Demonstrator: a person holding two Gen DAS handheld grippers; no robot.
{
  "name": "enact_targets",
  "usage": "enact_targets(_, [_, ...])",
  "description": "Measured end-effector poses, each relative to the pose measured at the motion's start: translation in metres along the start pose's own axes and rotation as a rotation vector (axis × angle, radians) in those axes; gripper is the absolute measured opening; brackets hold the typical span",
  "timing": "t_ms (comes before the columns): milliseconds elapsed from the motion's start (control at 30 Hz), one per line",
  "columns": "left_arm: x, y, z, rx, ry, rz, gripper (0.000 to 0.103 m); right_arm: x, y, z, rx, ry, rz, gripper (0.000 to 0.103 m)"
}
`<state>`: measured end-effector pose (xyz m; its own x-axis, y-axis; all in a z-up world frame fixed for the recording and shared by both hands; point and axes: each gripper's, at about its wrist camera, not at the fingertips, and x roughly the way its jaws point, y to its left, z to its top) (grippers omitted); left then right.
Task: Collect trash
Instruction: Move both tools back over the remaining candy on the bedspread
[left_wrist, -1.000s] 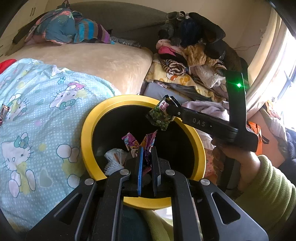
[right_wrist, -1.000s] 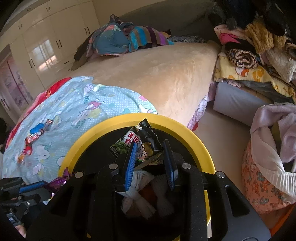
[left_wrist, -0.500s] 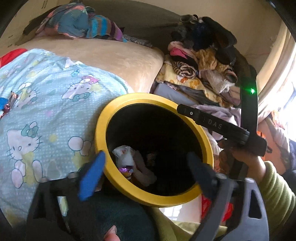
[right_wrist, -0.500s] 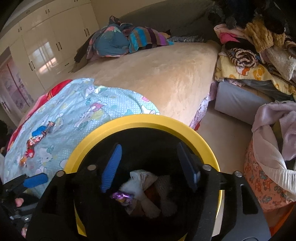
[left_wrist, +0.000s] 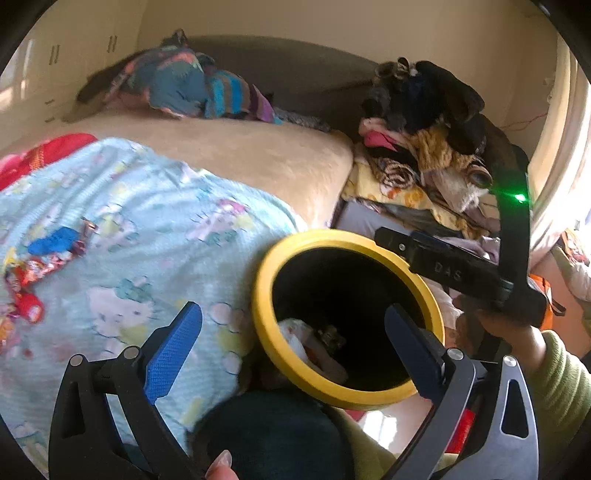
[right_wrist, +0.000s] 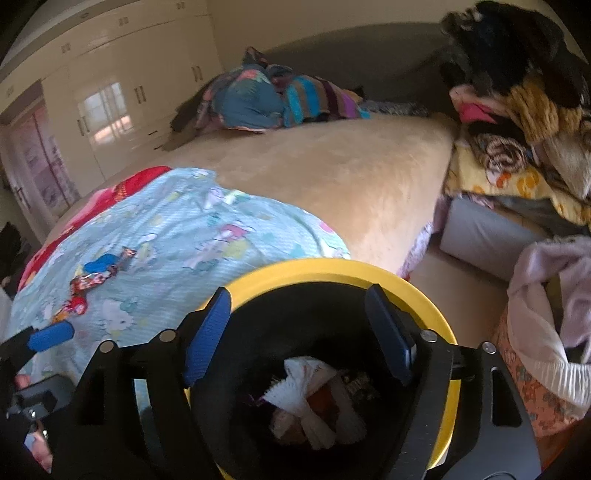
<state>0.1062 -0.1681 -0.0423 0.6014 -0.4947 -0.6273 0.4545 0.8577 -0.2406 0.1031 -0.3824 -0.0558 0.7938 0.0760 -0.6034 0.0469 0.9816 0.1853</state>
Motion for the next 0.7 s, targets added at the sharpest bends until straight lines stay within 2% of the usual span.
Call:
enact_targets(433, [-0.041,0.039,0.010,-0.093,-0.086,0.086,0.096,-0.019,0.052,0.007,-0.076,-0.040,0.095,0.074])
enact_targets(700, [-0.068,0.063,0.013,-0.097,-0.162,0.209,0.096,-0.028,0.078,0.007,-0.108,-0.050,0.147,0.074])
